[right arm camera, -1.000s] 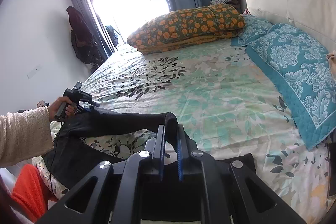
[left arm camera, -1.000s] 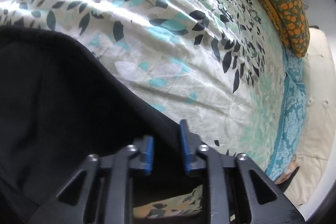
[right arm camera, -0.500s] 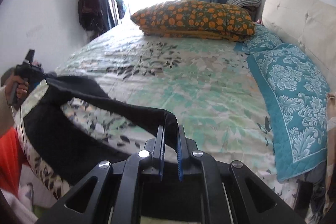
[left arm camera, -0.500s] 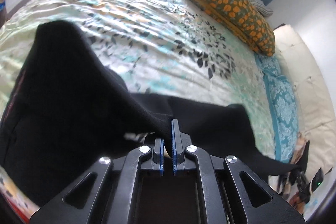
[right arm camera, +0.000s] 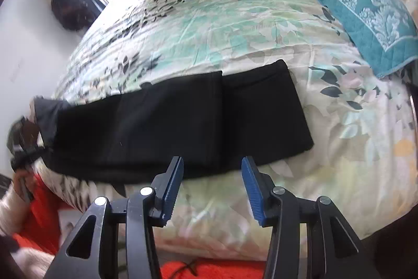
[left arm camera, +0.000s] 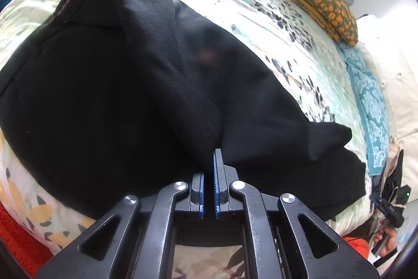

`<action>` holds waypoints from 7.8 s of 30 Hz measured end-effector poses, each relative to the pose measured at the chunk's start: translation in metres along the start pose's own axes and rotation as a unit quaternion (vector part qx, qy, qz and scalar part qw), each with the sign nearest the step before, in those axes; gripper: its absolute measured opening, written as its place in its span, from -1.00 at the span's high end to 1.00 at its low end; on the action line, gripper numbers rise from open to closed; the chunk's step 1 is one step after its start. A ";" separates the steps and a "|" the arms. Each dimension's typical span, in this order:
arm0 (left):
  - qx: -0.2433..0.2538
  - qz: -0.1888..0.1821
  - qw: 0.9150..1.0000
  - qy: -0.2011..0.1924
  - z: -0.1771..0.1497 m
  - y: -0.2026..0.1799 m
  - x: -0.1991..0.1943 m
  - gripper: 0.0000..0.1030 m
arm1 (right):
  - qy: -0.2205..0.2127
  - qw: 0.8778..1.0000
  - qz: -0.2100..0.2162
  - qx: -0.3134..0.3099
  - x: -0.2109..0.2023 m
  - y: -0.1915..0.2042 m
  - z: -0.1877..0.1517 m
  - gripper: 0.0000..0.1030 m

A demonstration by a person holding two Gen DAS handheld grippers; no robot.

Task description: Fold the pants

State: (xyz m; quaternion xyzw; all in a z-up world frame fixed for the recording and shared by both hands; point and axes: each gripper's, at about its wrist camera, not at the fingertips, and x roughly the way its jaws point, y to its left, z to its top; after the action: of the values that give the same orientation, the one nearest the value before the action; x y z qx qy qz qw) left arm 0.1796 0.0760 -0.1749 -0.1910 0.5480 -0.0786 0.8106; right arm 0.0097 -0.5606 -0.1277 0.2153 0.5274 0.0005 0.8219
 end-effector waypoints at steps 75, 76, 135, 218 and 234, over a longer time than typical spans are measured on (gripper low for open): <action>0.111 0.161 0.977 -0.090 0.035 0.064 0.000 -0.58 | 0.377 0.862 0.321 -0.107 0.353 0.530 0.118 -0.61; 0.111 0.161 0.977 -0.090 0.035 0.064 0.000 -0.60 | 0.373 0.865 0.323 -0.087 0.359 0.531 0.122 -0.61; 0.013 0.261 0.964 -0.046 0.027 0.124 -0.033 -0.96 | 0.040 0.971 -0.236 -0.028 0.096 0.073 -0.014 -0.94; 0.257 0.103 0.961 -0.008 -0.064 -0.092 0.038 -0.93 | -0.158 0.940 0.113 0.282 0.028 -0.088 -0.026 0.60; 0.140 0.040 0.988 -0.047 -0.042 -0.030 0.000 -0.93 | -0.140 0.957 0.223 0.120 0.045 0.186 -0.028 0.62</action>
State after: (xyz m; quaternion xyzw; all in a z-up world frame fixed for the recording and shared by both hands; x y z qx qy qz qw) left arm 0.1434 0.0394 -0.1768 -0.0569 0.5001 -0.1134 0.8566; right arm 0.0476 -0.3722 -0.1101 0.4224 0.3422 0.0900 0.8345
